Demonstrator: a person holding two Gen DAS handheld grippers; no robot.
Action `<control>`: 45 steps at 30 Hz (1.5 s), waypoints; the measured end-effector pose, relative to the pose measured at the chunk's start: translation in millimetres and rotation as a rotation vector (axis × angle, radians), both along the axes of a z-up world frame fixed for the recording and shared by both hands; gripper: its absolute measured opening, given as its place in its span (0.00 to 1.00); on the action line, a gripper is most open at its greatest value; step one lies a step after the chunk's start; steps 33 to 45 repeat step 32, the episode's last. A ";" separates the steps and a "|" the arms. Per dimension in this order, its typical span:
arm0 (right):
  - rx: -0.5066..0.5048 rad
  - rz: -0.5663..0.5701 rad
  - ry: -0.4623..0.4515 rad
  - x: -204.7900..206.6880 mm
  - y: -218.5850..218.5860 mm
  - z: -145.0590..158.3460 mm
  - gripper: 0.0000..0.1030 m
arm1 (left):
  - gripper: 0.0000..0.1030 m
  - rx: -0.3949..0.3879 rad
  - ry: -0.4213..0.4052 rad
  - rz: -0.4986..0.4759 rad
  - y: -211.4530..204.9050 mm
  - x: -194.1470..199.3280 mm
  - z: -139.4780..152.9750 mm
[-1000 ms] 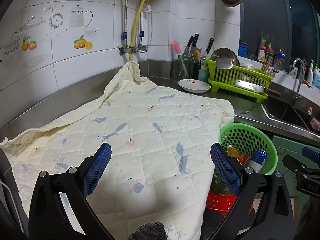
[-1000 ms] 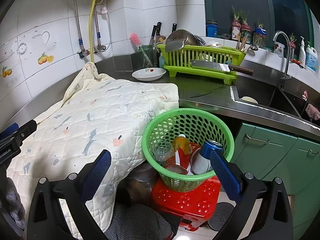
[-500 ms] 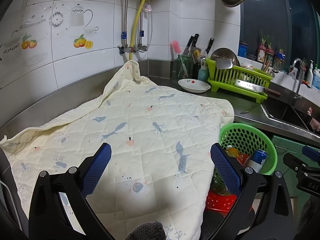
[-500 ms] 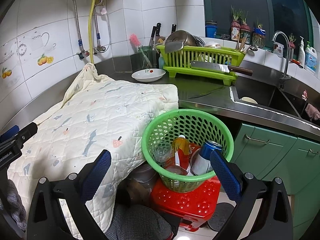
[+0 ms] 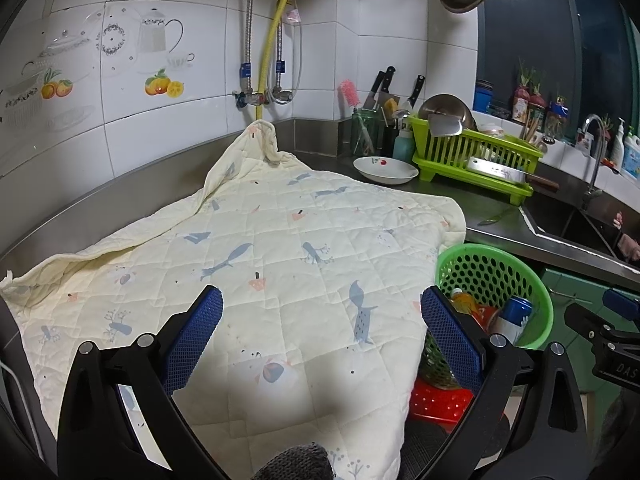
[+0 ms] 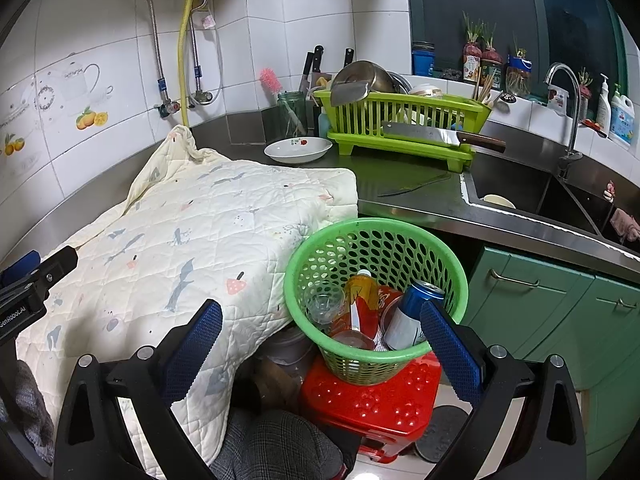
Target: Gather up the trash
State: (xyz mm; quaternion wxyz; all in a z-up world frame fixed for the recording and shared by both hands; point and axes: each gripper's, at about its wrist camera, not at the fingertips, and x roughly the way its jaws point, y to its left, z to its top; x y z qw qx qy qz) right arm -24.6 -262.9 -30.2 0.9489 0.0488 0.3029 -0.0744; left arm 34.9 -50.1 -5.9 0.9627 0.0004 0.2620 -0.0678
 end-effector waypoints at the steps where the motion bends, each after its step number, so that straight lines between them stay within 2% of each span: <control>1: -0.001 0.001 0.000 0.1 0.0 0.1 0.93 | 0.95 0.000 0.000 0.001 -0.1 0.1 -0.4; 19: -0.004 0.000 0.000 -0.8 3.4 -1.3 0.93 | 0.95 -0.016 -0.007 -0.023 1.5 -1.5 -1.2; 45: -0.005 0.002 -0.001 -0.2 5.6 -1.4 0.93 | 0.95 -0.017 0.007 -0.005 5.2 3.1 -1.8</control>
